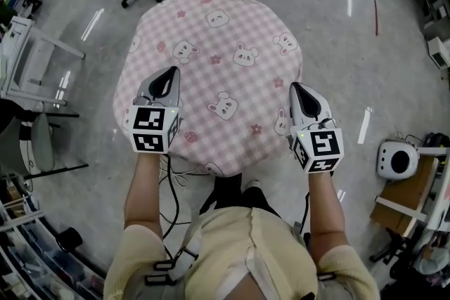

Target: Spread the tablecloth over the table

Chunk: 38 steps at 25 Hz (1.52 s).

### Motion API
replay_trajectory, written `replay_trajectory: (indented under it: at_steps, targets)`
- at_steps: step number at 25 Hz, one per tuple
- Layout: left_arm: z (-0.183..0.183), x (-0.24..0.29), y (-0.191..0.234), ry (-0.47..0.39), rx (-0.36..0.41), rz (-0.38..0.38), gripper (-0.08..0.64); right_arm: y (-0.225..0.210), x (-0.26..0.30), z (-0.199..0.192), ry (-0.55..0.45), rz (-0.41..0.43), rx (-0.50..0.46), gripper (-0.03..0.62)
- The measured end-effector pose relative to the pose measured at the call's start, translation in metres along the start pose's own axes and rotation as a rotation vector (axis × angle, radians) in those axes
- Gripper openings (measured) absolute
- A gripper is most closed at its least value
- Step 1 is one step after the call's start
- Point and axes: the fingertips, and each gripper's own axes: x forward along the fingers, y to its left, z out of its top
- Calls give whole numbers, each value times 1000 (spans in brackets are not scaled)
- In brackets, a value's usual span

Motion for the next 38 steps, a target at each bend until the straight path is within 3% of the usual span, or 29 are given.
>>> replay_trajectory:
  at_steps: [17,38]
  targets:
    - [-36,-123,-43,9,-103,64,5,50,-71,-7,-15,100,-28,5]
    - [-86,-198,-112,31,-243,73,5,90,-139,-41,33,180,10,5]
